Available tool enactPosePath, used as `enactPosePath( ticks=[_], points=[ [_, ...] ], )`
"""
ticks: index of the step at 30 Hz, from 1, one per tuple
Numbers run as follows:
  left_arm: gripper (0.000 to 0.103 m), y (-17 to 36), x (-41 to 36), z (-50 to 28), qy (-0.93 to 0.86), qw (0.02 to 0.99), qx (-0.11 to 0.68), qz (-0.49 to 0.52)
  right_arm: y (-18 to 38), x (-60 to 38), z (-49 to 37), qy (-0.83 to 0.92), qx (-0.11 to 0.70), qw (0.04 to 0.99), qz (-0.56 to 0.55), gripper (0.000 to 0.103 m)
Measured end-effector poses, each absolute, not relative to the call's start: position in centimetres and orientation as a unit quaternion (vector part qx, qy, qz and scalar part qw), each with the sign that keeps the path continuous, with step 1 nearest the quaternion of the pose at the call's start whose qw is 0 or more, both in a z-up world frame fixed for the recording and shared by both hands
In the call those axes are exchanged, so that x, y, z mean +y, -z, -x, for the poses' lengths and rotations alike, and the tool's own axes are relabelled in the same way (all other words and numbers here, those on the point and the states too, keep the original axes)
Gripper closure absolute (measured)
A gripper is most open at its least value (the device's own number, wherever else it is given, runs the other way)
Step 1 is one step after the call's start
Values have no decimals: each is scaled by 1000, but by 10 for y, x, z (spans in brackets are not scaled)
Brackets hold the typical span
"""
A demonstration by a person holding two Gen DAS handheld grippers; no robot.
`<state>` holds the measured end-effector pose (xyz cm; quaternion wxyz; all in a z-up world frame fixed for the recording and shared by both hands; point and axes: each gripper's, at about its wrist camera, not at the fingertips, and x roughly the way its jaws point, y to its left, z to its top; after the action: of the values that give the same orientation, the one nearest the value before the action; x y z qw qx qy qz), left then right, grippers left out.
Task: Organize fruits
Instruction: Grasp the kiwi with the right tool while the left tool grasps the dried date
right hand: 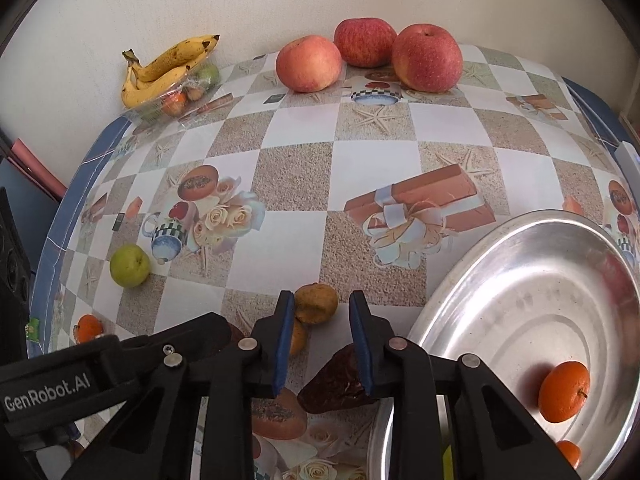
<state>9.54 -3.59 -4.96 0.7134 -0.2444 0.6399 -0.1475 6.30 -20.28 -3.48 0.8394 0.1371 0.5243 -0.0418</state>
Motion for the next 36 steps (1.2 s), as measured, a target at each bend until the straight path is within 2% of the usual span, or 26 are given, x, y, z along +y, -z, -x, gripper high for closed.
enactPosePath(
  ticks=[5,36],
  points=[
    [72,51,-33,-95,147,712,640,248,36,-197,-64,30,525,841,-127,79],
    [72,14,-20,-62,128,760,599,219,-12,-213,-10,67,498,851,-153,80]
  ],
)
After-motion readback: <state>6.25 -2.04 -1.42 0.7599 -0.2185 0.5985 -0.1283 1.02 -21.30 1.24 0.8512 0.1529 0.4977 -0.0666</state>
